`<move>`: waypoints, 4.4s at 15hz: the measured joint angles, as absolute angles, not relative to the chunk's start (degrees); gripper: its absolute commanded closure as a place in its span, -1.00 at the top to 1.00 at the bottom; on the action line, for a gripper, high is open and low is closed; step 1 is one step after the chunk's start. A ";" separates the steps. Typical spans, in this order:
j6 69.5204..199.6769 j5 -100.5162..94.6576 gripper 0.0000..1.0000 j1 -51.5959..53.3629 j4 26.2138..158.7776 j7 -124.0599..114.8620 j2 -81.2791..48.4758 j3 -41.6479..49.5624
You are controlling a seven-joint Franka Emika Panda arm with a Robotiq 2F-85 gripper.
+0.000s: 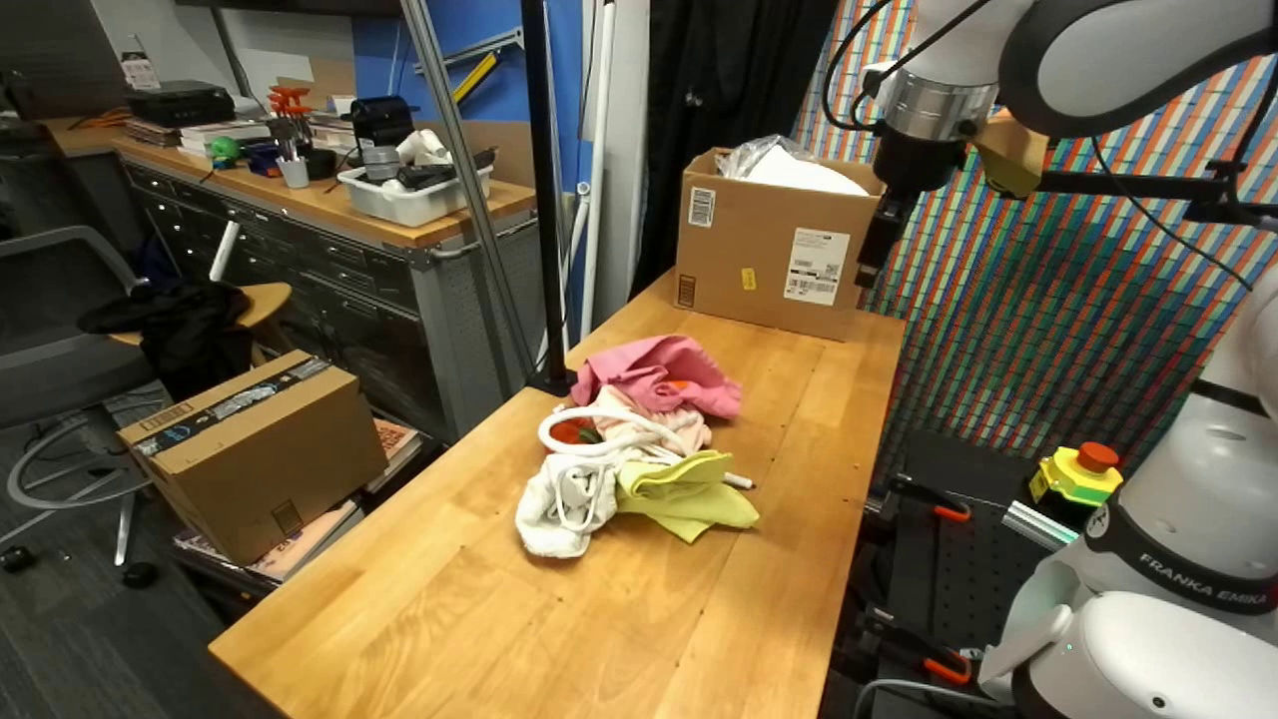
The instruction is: Spread the objects on the table
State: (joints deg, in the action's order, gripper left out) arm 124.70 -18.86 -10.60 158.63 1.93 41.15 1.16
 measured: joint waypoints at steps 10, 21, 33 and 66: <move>132.18 -23.96 1.00 -1.84 147.72 -2.94 18.11 -10.96; 138.88 -35.90 1.00 -1.11 130.00 -7.41 -8.23 -6.18; 144.34 -29.13 1.00 -2.19 110.39 1.79 -29.90 2.19; 129.31 -16.96 -0.91 -4.27 90.92 3.90 -46.17 7.51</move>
State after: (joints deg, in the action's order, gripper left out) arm 129.31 -16.96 -4.27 90.92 3.90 -46.17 7.51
